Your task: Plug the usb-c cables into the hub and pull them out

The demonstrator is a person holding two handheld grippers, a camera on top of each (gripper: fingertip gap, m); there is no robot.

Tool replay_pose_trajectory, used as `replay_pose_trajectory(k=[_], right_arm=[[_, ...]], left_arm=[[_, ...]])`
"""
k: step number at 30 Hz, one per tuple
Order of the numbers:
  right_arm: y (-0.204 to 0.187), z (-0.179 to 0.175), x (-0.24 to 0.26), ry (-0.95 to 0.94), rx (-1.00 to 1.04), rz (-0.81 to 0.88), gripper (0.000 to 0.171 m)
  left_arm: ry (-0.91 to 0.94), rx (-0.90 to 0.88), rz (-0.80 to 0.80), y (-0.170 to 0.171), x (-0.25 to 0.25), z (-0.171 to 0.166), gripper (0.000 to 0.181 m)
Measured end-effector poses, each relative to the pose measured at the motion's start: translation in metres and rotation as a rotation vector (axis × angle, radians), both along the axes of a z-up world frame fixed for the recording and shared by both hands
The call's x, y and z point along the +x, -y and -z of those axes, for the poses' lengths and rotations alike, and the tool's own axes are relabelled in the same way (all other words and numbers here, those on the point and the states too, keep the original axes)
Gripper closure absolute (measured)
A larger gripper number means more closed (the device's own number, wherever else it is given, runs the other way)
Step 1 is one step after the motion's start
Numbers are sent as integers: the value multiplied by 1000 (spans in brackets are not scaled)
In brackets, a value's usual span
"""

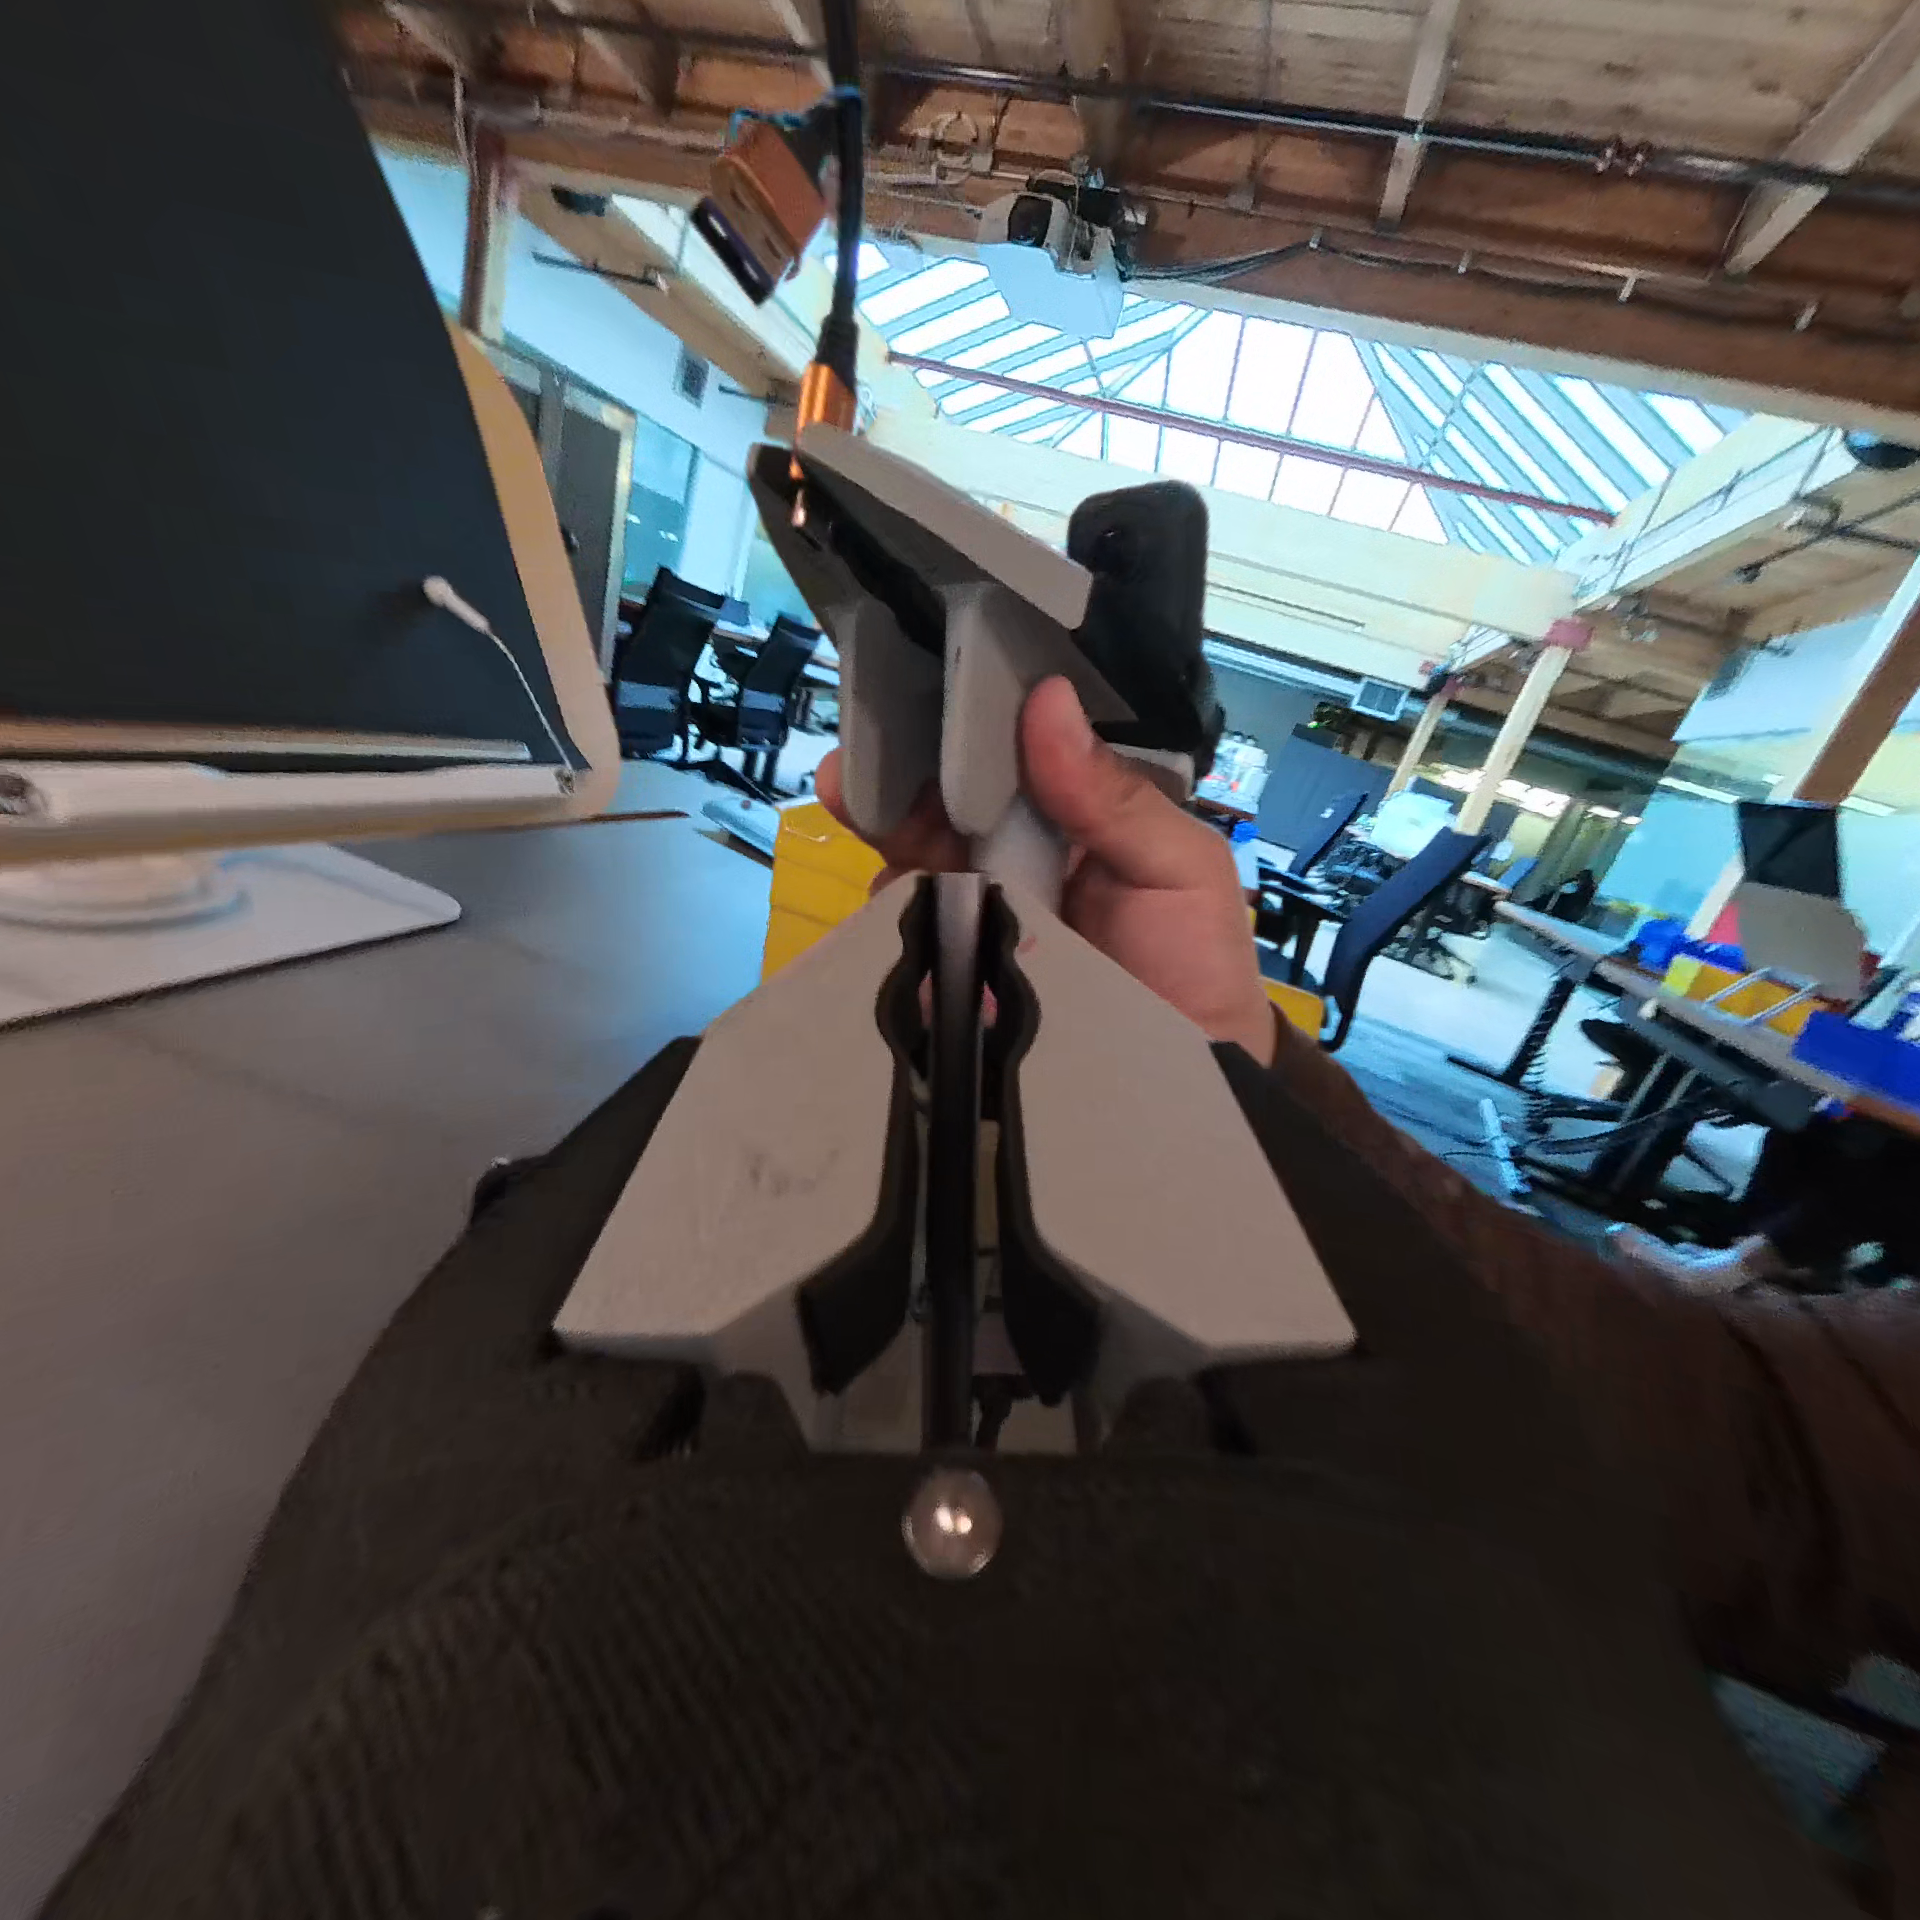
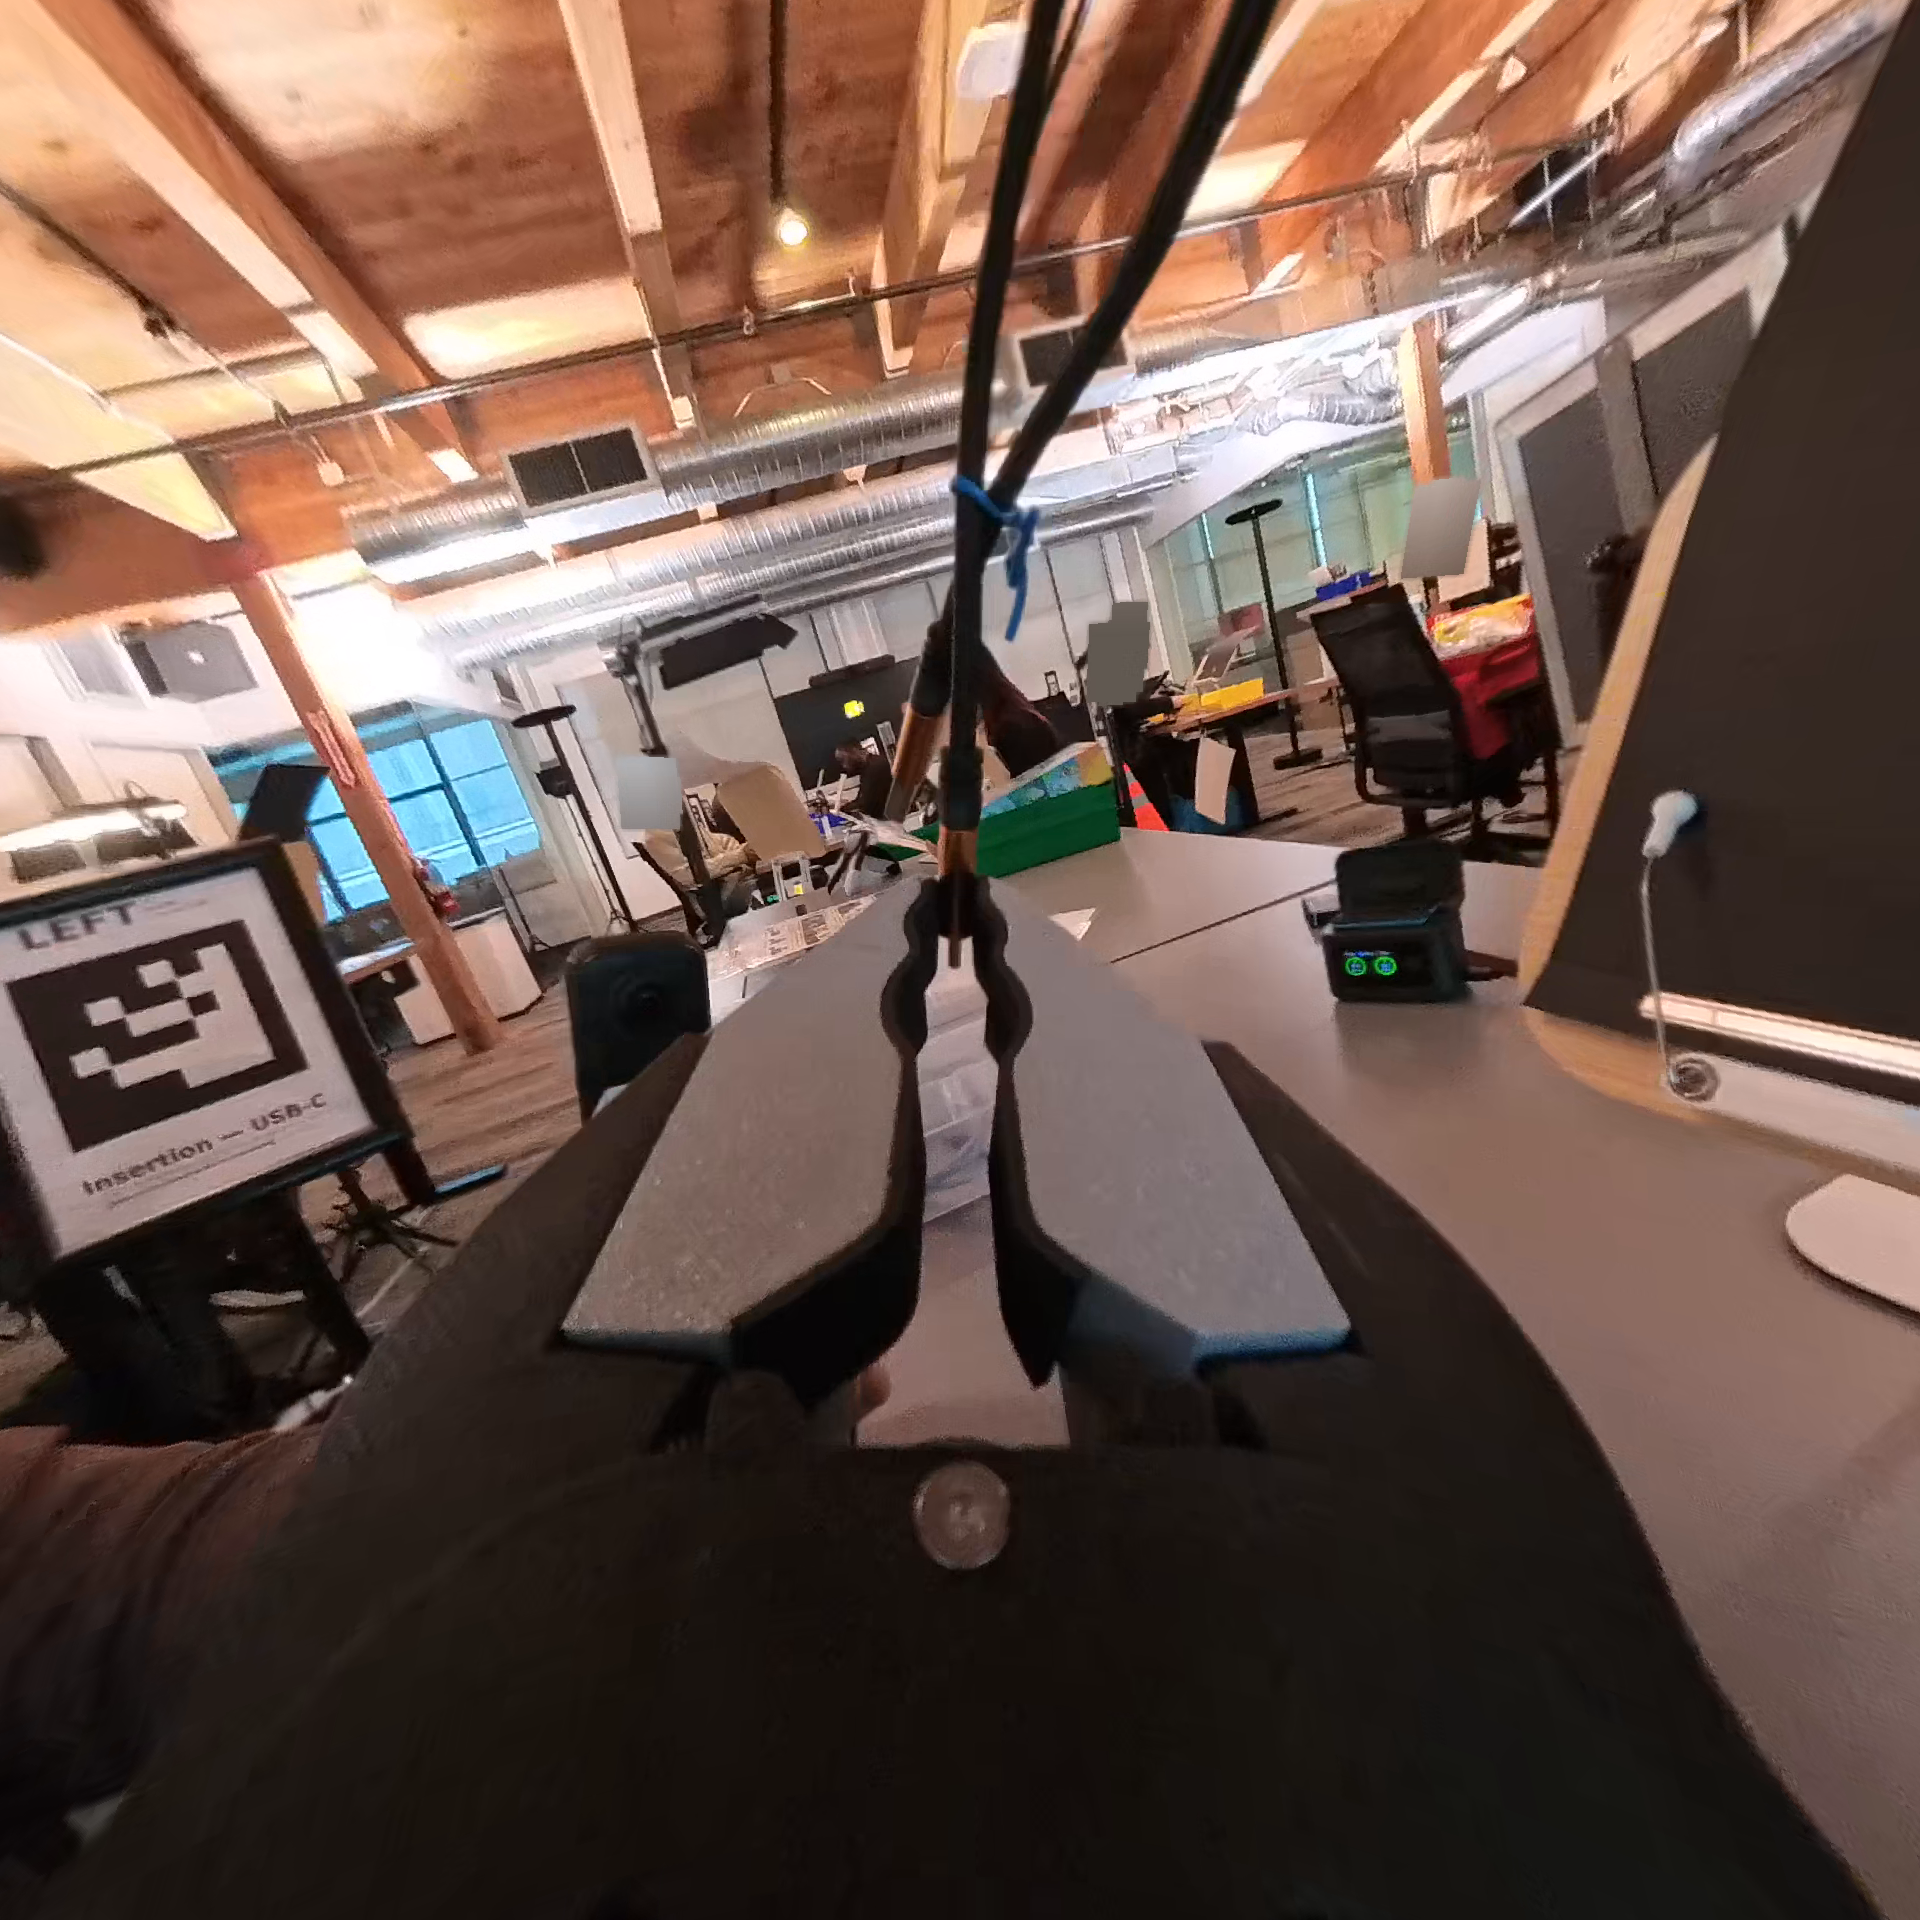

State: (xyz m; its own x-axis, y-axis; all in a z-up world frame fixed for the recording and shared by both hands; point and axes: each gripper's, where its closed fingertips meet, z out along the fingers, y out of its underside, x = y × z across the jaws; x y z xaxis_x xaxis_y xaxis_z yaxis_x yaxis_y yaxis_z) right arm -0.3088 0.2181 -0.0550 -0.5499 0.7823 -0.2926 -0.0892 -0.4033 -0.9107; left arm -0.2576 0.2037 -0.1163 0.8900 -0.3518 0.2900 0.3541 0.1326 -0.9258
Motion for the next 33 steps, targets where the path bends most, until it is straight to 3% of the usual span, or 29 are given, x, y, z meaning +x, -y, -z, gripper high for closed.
replay_pose_trajectory(k=[4, 9, 14, 18, 21, 24, 26, 29, 31, 33], right_arm=[[13, -11, 30, -11, 120, 54, 168], [16, -34, 110, 59, 367, 107, 169], [-71, -38, 194, 341, 549, 390, 170], [-150, 12, 250, 722, 588, 550, 168], [-177, 74, 277, 1007, 537, 546, 165], [-195, 115, 289, 1185, 539, 606, 154], [-203, 110, 285, 1174, 563, 720, 147], [-163, 69, 246, 909, 557, 714, 138], [-93, 47, 208, 671, 526, 499, 137], [-21, 51, 177, 542, 484, 247, 143]], left_arm=[[-10, 29, -49, 2, -9, -4, 175], [70, 1, -9, -1, -11, 2, 175], [41, -16, 6, -5, -4, 4, 175], [14, -14, -2, -4, -3, 4, 176], [30, -13, -9, -3, -6, 5, 176], [61, -10, 6, -4, -9, 5, 176], [87, -8, 33, -4, -8, 6, 175], [111, 5, 48, -3, -9, 4, 175], [124, 17, 51, -3, -11, 2, 175], [132, 30, 54, -2, -12, -1, 176]])
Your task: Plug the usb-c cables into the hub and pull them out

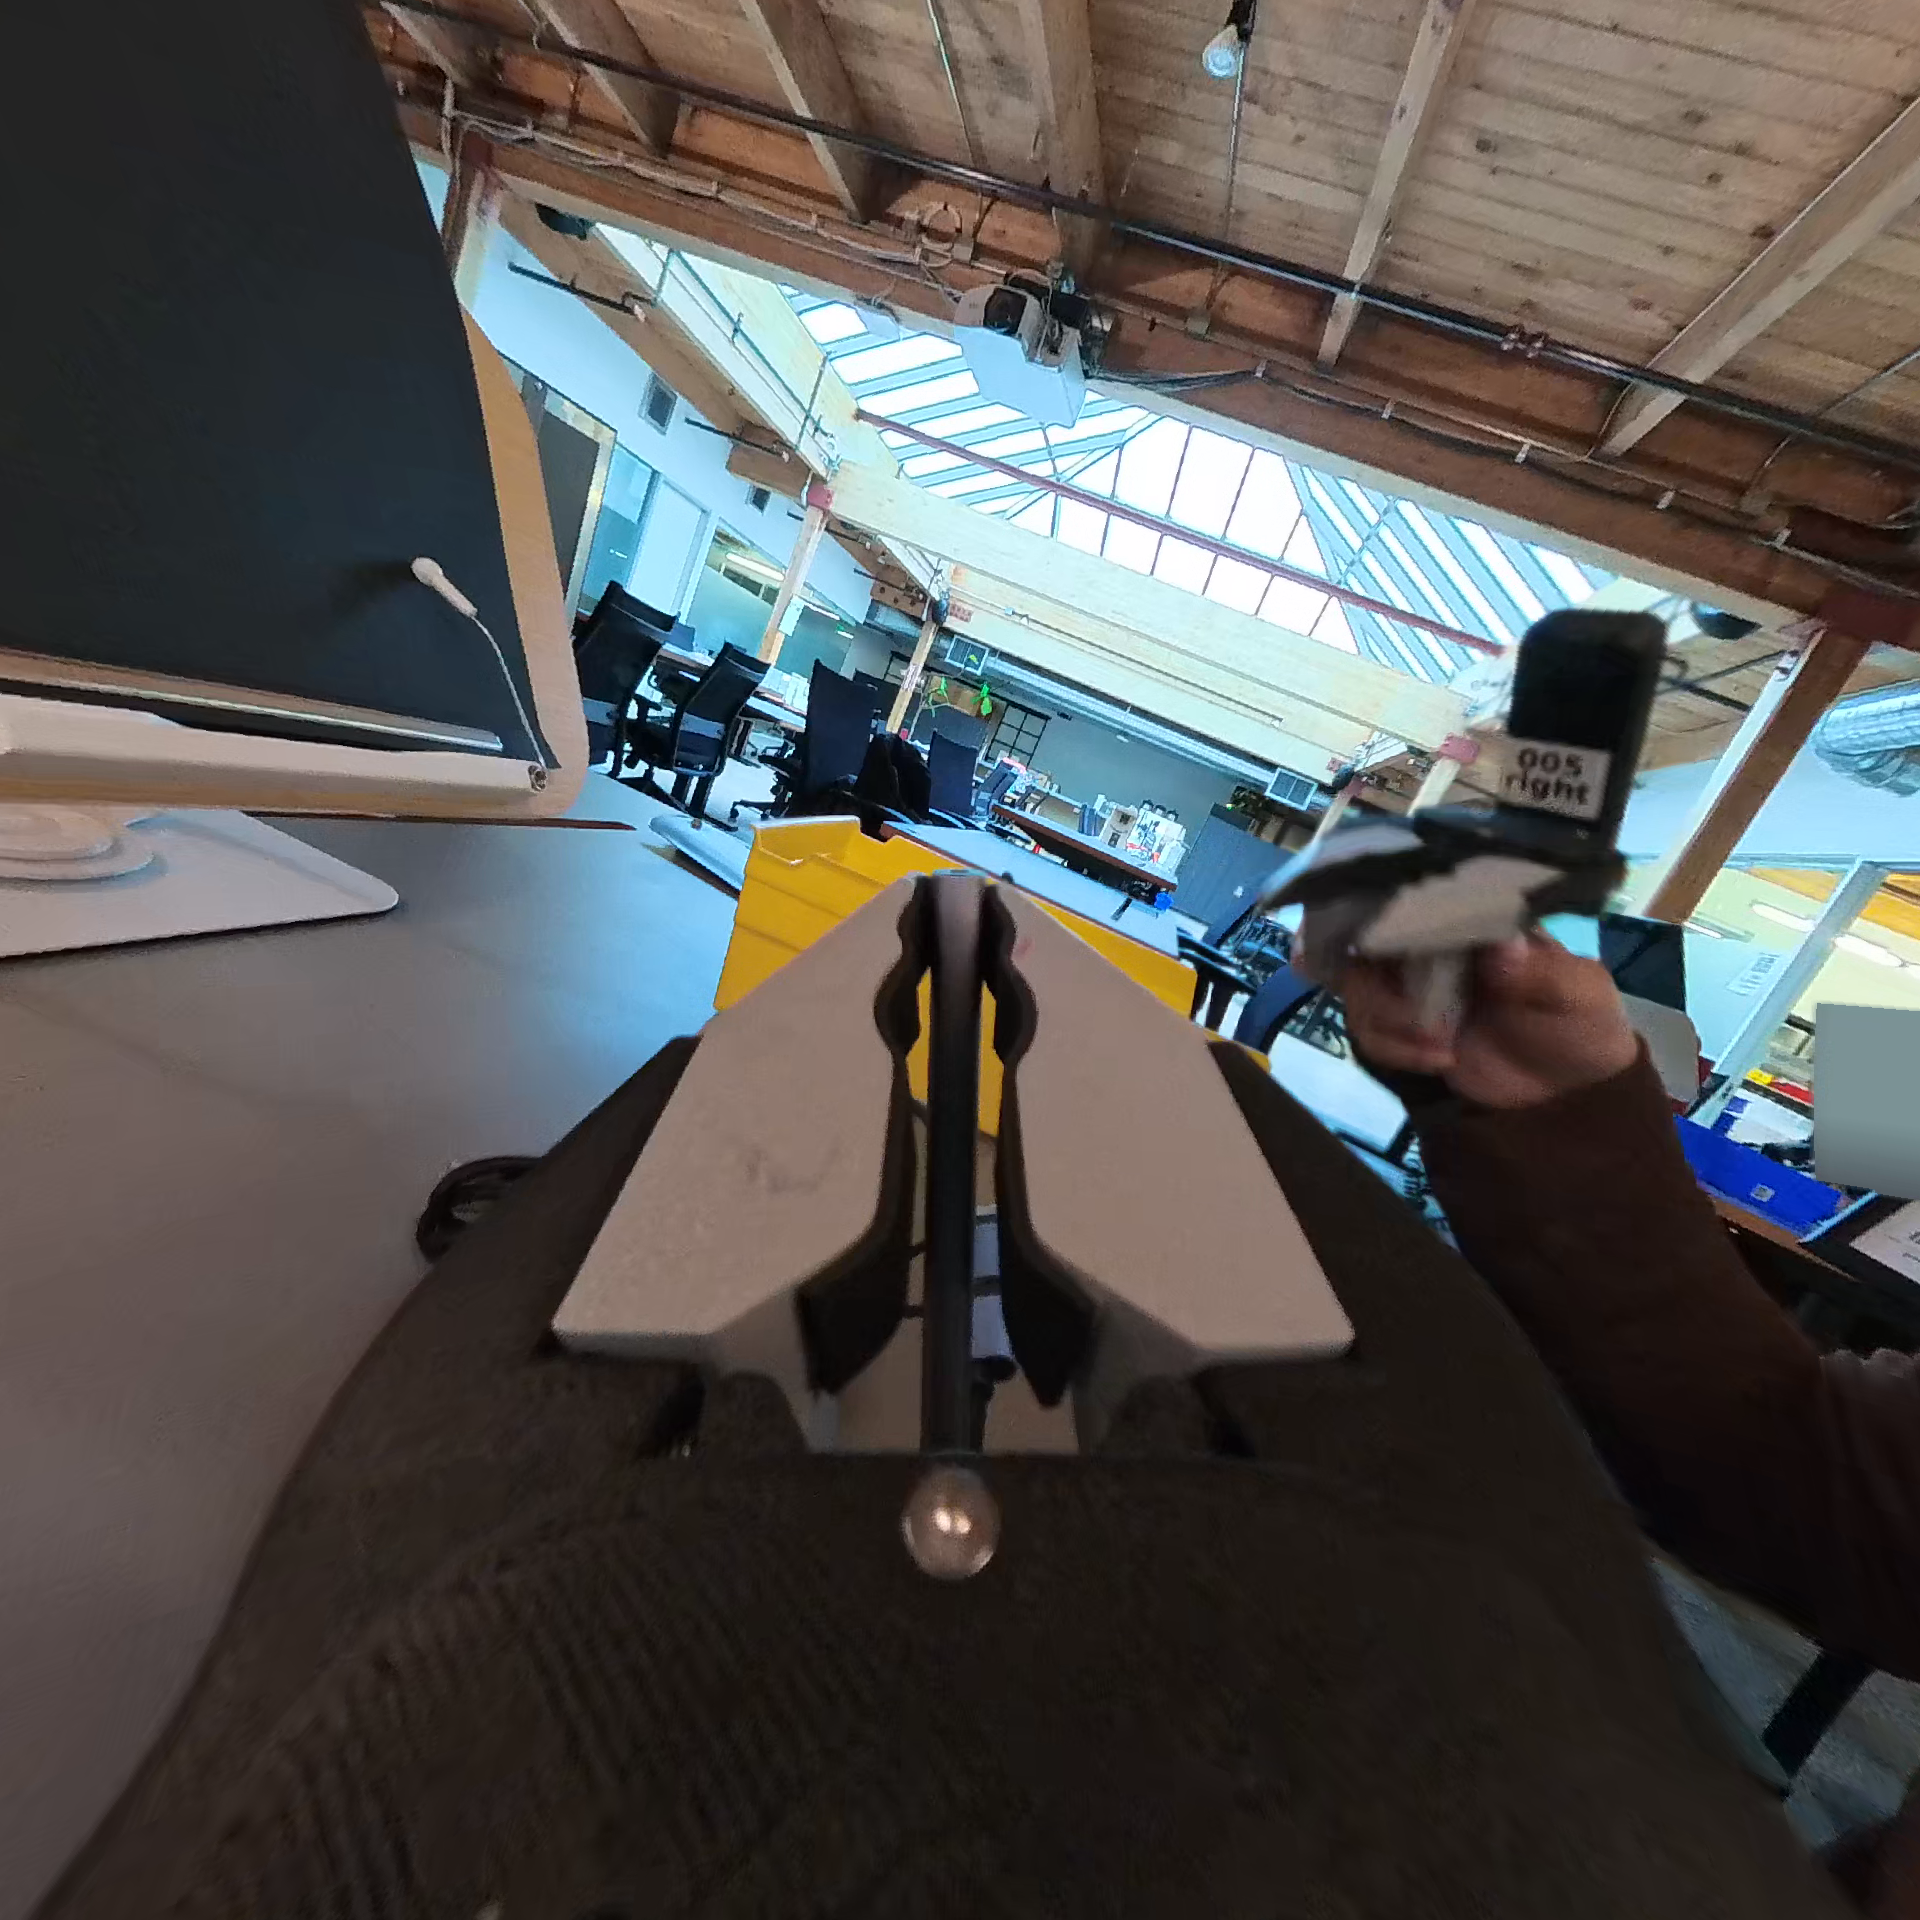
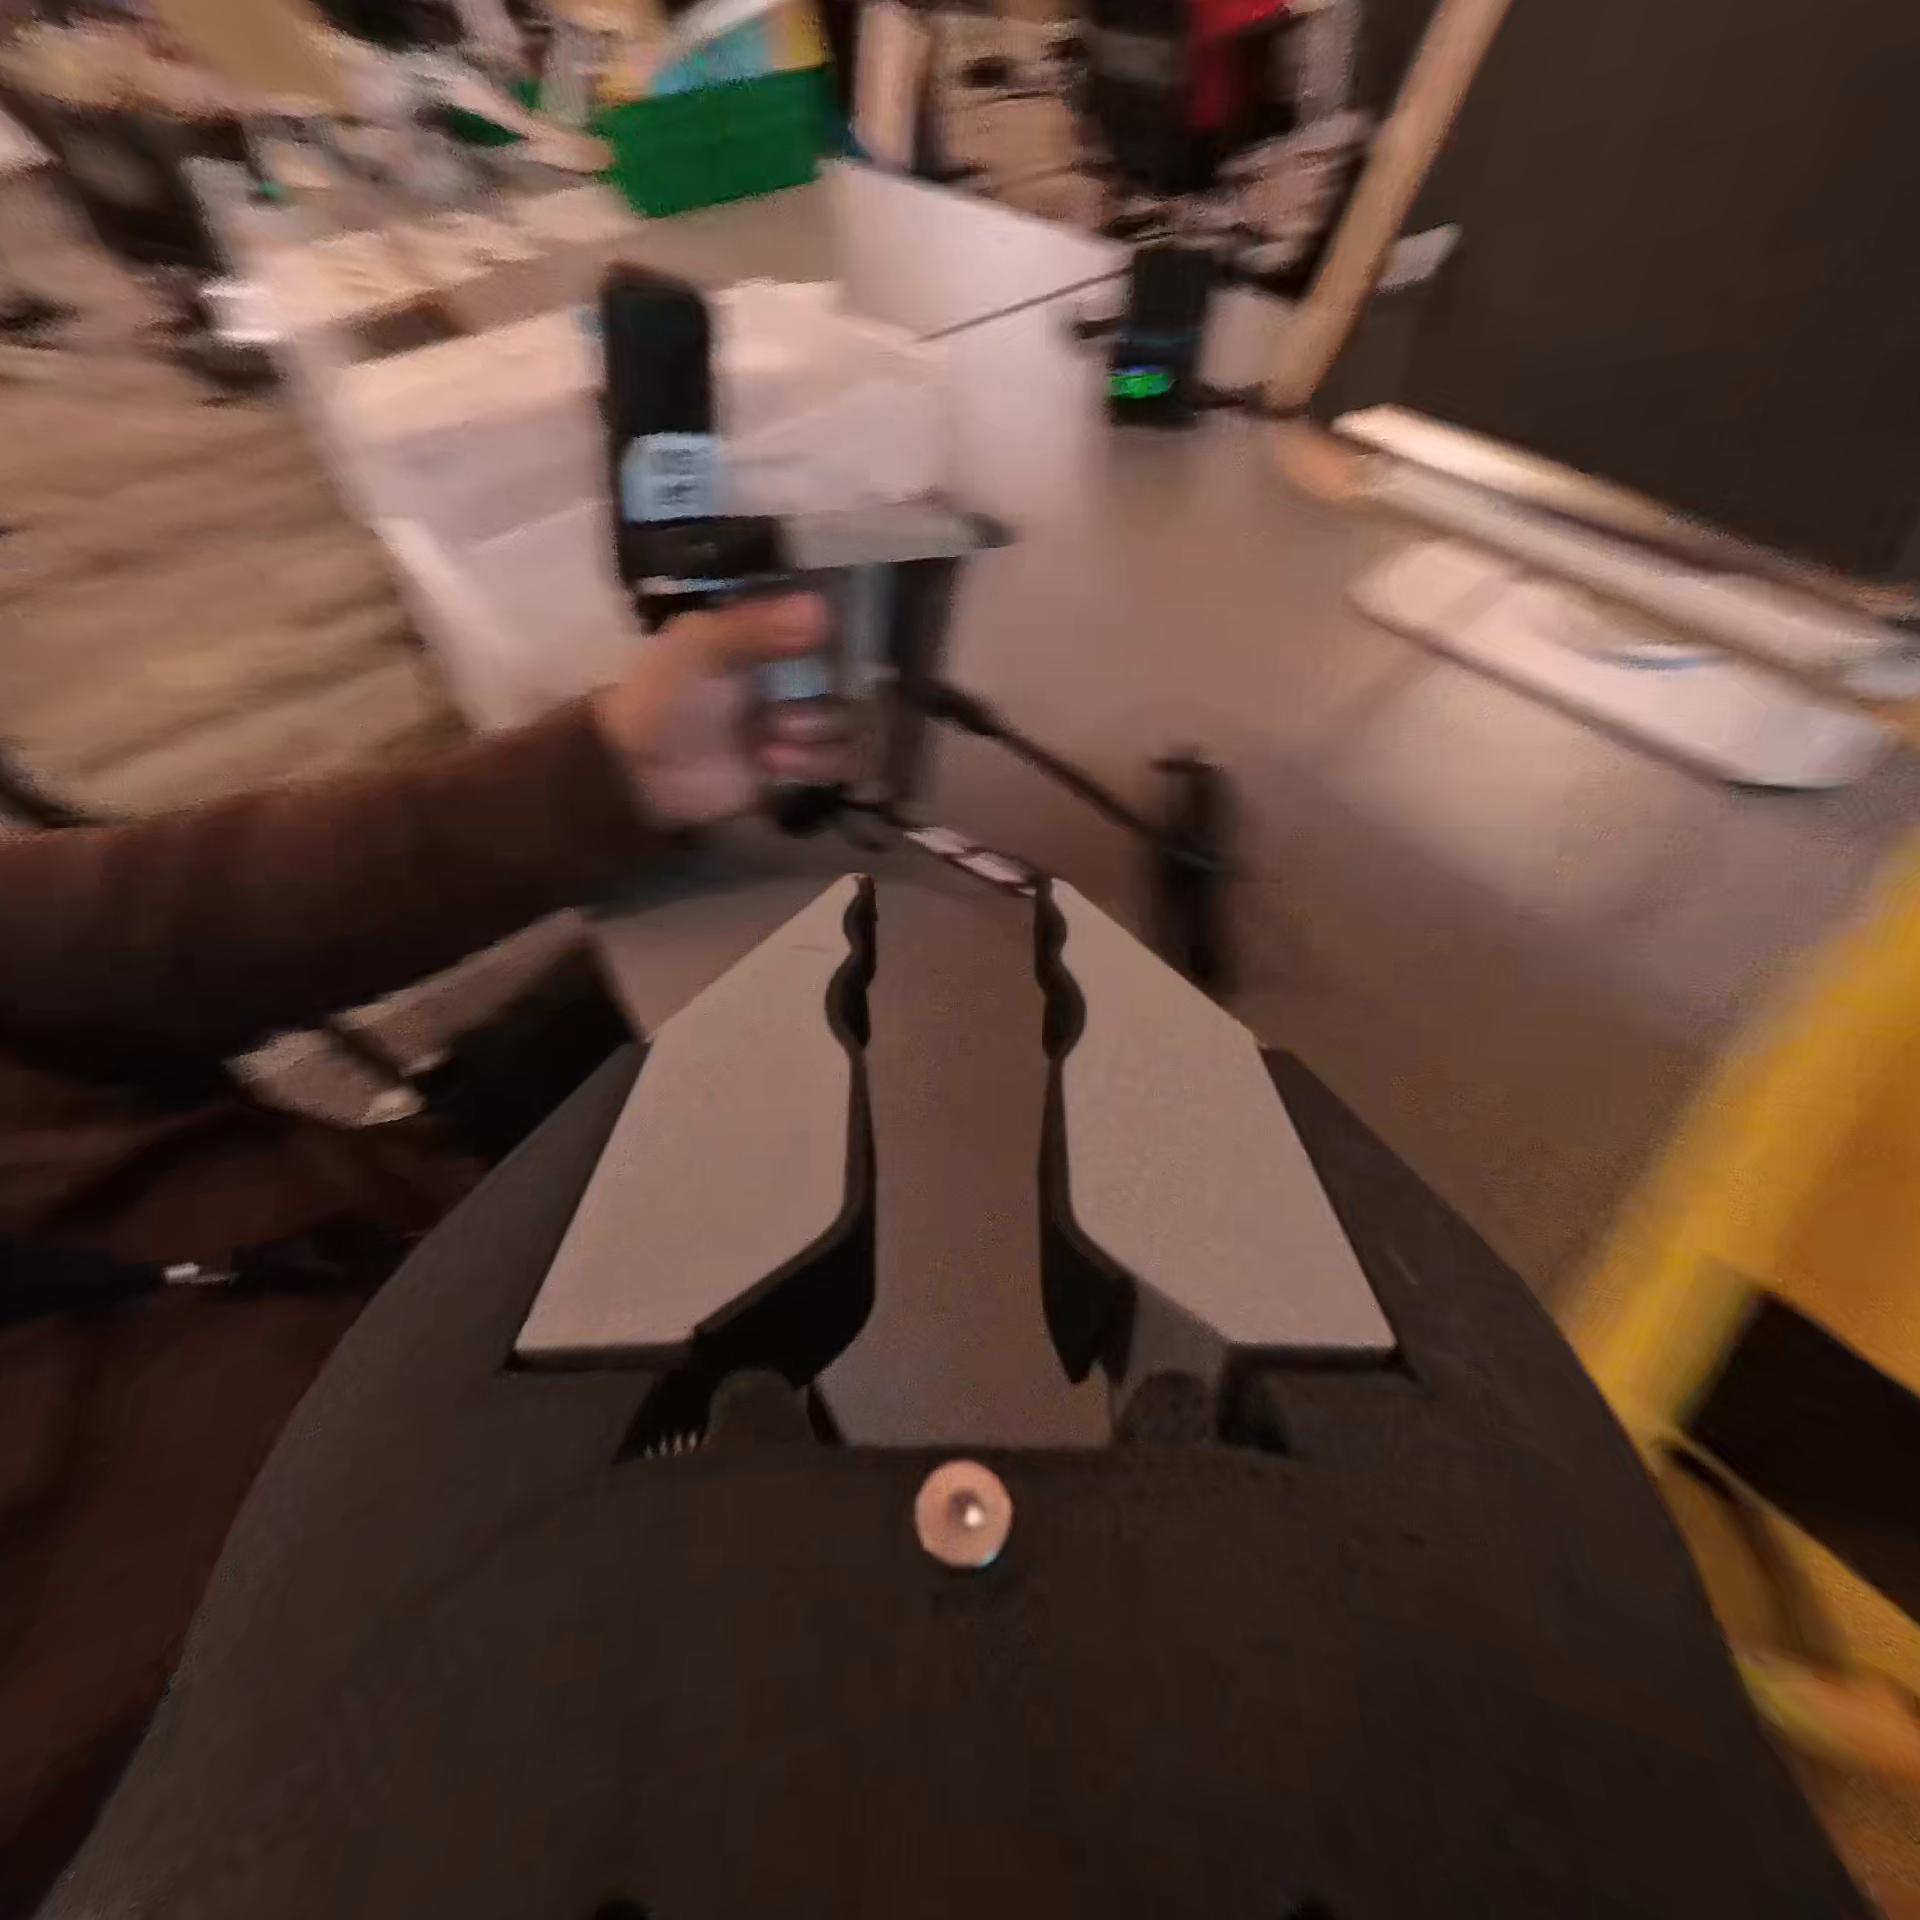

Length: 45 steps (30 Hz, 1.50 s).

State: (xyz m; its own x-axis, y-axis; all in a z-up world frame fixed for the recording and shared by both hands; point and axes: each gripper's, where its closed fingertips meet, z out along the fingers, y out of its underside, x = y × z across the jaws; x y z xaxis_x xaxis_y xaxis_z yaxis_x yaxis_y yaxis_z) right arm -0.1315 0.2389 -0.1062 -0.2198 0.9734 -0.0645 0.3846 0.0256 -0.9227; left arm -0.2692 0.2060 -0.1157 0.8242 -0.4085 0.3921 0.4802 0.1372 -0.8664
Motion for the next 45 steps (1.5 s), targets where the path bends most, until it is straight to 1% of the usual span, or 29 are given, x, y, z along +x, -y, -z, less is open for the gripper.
replay_pose_trajectory(k=[2, 3, 4, 5, 6, 7, 9, 11, 12, 14, 15, 16, 17, 19, 20, 22, 24, 26, 29, 30, 32, 33, 34, 35, 36, 38, 41, 43, 45], right_arm=[[49, 36, -28, 77, -110, -147, 142], [62, 59, -44, 132, -167, -169, 138], [70, 81, -59, 177, -225, -171, 132], [75, 96, -72, 194, -283, -178, 133], [75, 103, -84, 177, -348, -174, 134], [69, 102, -95, 131, -422, -154, 136], [50, 81, -109, -17, -559, -119, 128], [35, 63, -117, -121, -623, -103, 128], [33, 61, -121, -125, -632, -112, 131], [35, 58, -129, -113, -645, -141, 126], [34, 54, -133, -121, -656, -150, 127], [31, 49, -136, -136, -660, -143, 134], [25, 46, -140, -152, -655, -121, 148], [11, 31, -145, -211, -653, -96, 159], [5, 21, -145, -245, -665, -100, 161], [-1, 6, -144, -254, -647, -130, 164], [-3, 4, -144, -205, -543, -144, 167], [-2, 5, -143, -161, -440, -148, 167], [-1, 7, -140, -150, -328, -153, 167], [2, 8, -139, -155, -303, -168, 167], [13, 11, -136, -182, -269, -228, 167], [20, 13, -134, -192, -262, -260, 167], [24, 17, -134, -196, -256, -277, 166], [26, 20, -134, -205, -258, -279, 166], [26, 19, -135, -218, -270, -279, 166], [25, 15, -134, -234, -296, -292, 166], [17, 13, -134, -257, -258, -251, 163], [12, 15, -133, -228, -194, -205, 154], [4, 20, -128, -129, -88, -128, 143]], left_arm=[[-1, 11, 4, 0, 1, -2, 175], [-4, 16, 6, 1, 1, -2, 175], [-6, 23, 8, 2, 2, -3, 175], [-6, 28, 11, 3, 3, -3, 175], [-3, 35, 13, 4, 3, -4, 175], [2, 41, 16, 5, 3, -5, 175], [19, 51, 11, 7, 0, -6, 175], [51, 67, 17, 8, -3, -9, 175], [74, 80, 21, 9, -5, -11, 174], [109, 85, 28, 9, -8, -12, 174], [120, 84, 27, 8, -10, -12, 174], [132, 87, 29, 8, -11, -11, 174], [146, 90, 40, 9, -11, -11, 174], [168, 65, 64, 9, -9, -6, 175], [161, 19, 75, 6, -7, 1, 176], [135, -70, 153, -1, 8, 15, 175], [92, -102, 171, -5, 18, 19, 175], [23, -141, 160, -8, 23, 24, 175], [-21, -174, 181, -8, 33, 30, 174], [-52, -203, 186, -10, 37, 35, 169], [-115, -257, 217, -14, 51, 46, 151], [-153, -282, 230, -16, 58, 52, 148], [-196, -303, 228, -18, 61, 57, 153], [-232, -308, 223, -19, 63, 59, 171], [-252, -315, 206, -20, 60, 60, 174], [-235, -303, 213, -18, 56, 58, 174], [-252, -304, 177, -18, 50, 58, 173], [-305, -324, 128, -20, 46, 61, 174], [-312, -324, 113, -20, 45, 61, 173]])
